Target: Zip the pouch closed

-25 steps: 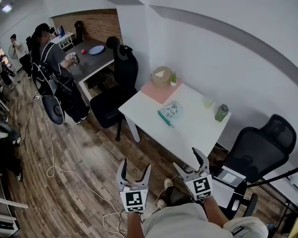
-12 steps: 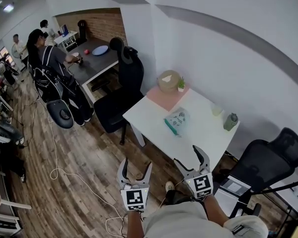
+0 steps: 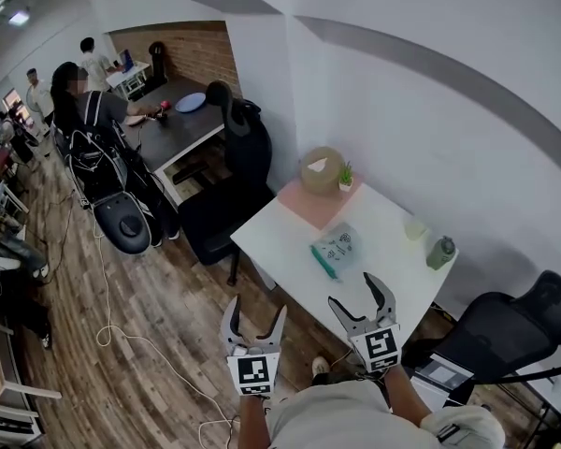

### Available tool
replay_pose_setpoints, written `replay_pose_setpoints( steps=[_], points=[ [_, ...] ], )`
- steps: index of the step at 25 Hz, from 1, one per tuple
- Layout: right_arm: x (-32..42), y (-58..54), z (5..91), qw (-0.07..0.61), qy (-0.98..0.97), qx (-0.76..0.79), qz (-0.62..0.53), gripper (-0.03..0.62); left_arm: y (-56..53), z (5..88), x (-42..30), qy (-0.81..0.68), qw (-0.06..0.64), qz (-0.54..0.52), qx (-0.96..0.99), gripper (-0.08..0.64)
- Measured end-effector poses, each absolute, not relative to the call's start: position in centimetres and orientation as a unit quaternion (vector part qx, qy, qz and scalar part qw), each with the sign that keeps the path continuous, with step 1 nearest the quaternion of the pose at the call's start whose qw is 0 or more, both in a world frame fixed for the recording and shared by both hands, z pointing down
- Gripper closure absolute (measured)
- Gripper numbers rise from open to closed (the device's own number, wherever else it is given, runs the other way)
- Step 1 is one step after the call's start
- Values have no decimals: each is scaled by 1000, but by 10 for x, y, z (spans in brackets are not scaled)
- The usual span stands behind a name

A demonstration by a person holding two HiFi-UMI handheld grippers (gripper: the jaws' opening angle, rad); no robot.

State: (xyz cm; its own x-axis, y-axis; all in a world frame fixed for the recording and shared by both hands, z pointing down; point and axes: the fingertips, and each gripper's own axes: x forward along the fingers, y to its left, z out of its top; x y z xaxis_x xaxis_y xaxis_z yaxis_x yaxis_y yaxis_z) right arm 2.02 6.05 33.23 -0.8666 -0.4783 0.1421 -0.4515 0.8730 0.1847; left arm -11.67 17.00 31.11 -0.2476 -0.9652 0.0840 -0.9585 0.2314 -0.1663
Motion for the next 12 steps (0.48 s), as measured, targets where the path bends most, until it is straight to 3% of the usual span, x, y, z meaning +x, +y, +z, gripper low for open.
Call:
replay_pose_setpoints(
  steps=[12],
  points=[
    [4,-11,342,93,-965,240,-54,219,102,315,-128,783,10,-109,-613,187]
  ],
)
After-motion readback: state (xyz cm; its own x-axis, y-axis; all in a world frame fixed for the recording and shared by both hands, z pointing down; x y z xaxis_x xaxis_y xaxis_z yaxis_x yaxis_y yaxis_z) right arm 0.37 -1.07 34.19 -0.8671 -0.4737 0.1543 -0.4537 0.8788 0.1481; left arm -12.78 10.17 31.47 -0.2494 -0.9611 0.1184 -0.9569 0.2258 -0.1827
